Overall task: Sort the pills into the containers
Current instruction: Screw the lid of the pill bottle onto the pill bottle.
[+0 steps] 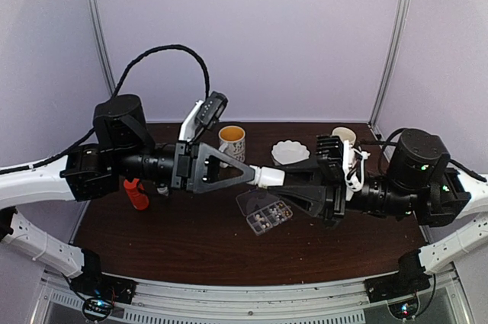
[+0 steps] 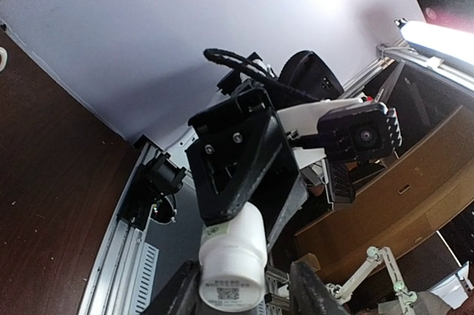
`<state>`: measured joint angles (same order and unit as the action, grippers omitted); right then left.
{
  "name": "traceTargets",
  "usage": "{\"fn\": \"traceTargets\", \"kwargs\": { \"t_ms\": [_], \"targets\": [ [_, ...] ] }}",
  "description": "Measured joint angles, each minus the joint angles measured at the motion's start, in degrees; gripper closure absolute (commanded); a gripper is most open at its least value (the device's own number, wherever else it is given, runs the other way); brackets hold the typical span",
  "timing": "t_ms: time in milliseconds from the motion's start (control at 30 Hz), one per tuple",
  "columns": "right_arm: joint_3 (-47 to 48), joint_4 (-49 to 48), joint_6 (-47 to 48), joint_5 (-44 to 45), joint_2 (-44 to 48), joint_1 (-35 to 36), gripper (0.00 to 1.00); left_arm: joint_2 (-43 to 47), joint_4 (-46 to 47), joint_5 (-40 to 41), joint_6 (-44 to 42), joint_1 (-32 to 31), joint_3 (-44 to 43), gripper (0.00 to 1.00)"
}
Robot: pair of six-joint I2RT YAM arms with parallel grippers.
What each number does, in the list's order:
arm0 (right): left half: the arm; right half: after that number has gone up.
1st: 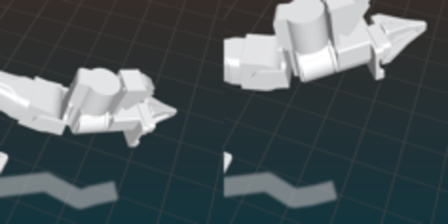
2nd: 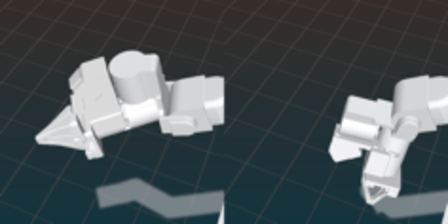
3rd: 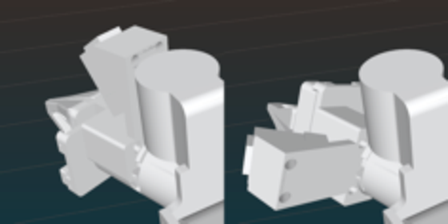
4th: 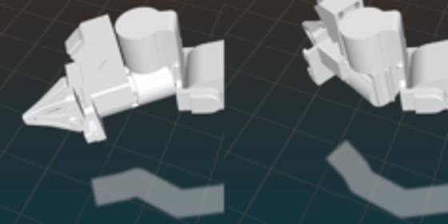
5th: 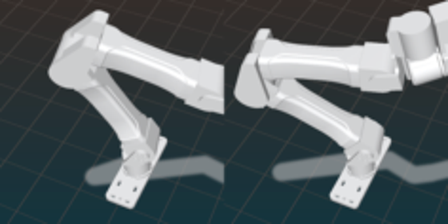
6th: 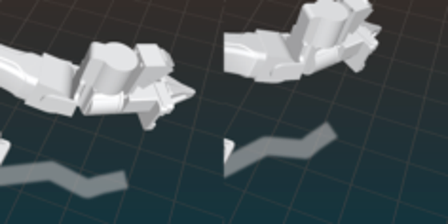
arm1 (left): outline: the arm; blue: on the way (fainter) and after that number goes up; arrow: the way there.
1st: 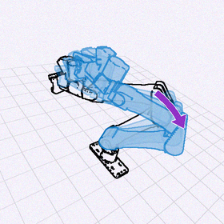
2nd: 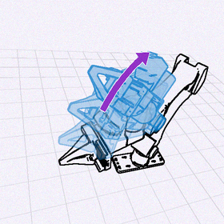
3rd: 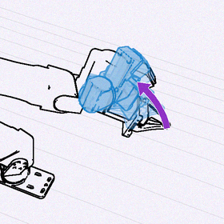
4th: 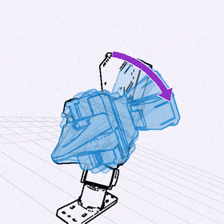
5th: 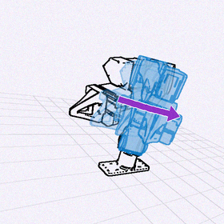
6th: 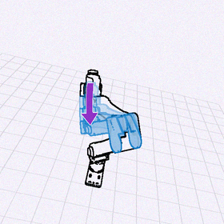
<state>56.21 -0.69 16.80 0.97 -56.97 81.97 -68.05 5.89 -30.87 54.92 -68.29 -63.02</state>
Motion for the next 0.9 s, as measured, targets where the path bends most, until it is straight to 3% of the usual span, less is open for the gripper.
{"fn": "traceTargets", "kwargs": {
  "t_ms": [167,467,600,900],
  "targets": [
    [0.0,-0.4,-0.2,0.0,0.0,0.3,1.0,0.0,-0.8,0.2,-1.0,0.1,0.0,0.87],
    [0.1,-0.4,-5.9,-0.1,-0.6,0.3,1.0,0.2,-6.6,0.2,-11.6,0.2,-2.3,1.0],
    [0.6,-1.8,-14.1,-2.4,-1.4,0.3,1.0,1.0,-11.0,0.7,-24.1,-0.4,-4.3,1.0],
    [0.6,-8.0,-36.1,-9.3,-4.4,0.0,1.0,4.9,-16.6,2.1,-62.1,-1.7,-4.7,1.0]
  ]
}}
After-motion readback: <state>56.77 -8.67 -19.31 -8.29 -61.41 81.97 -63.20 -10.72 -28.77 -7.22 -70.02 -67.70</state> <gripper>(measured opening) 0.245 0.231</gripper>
